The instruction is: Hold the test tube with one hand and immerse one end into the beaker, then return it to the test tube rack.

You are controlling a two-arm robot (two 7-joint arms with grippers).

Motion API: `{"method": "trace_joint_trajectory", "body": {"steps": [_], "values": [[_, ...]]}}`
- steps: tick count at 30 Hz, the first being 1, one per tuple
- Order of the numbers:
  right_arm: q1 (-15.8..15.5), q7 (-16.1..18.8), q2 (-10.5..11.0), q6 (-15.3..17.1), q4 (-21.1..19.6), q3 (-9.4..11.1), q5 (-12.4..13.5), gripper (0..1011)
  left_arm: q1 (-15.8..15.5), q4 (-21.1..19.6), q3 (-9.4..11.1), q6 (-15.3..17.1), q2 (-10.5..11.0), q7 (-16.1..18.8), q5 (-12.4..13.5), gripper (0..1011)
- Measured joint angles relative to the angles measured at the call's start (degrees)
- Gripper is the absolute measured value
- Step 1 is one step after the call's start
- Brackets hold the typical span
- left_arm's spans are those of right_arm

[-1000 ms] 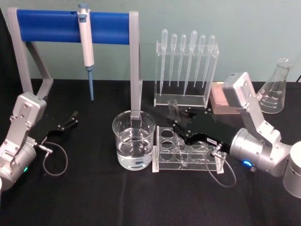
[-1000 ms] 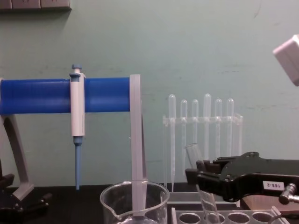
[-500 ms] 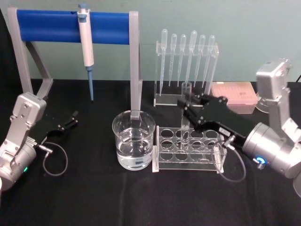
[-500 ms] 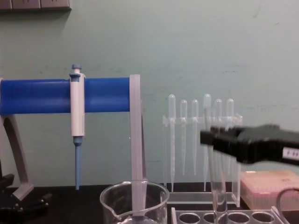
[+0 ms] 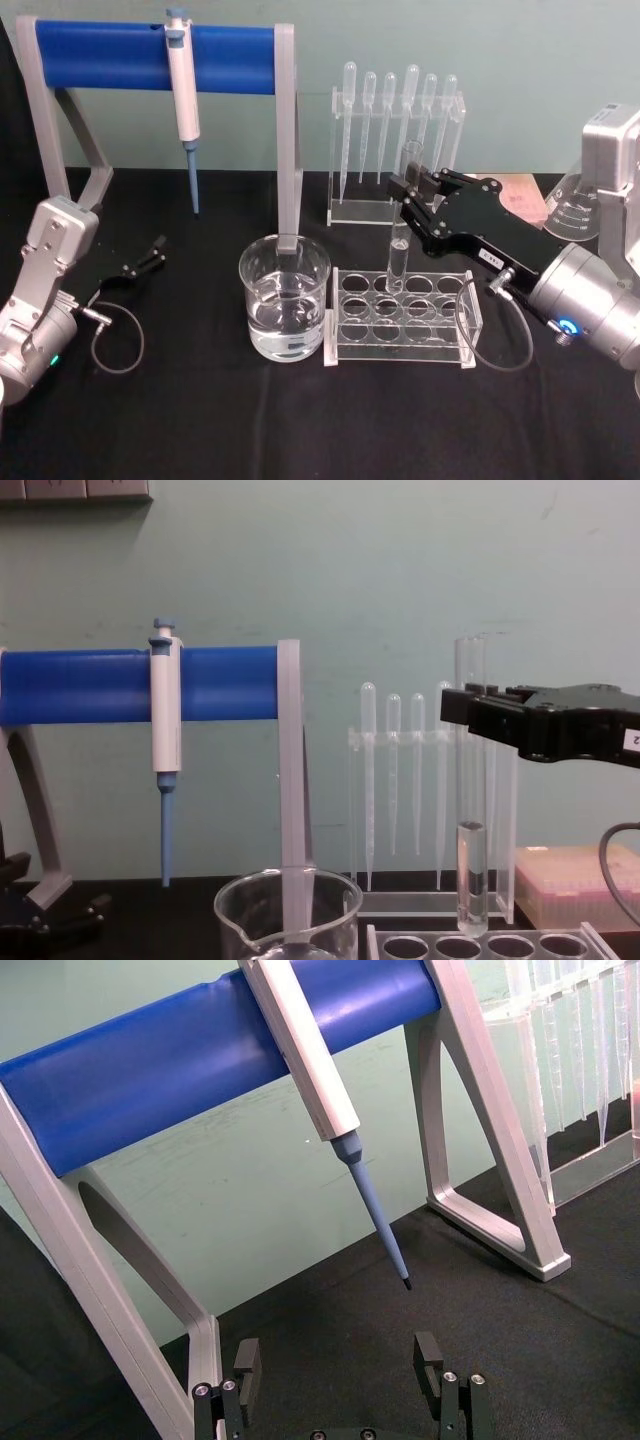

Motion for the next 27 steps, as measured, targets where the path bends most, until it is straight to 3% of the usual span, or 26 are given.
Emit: {"method": "trace_joint_trajectory", "body": {"steps": [27], "values": [[0.01, 0.04, 0.04, 0.02, 0.02, -0.04, -0.04, 228, 0.00, 0.00, 0.00, 0.00, 0.00, 0.00, 0.00, 1000]]}}
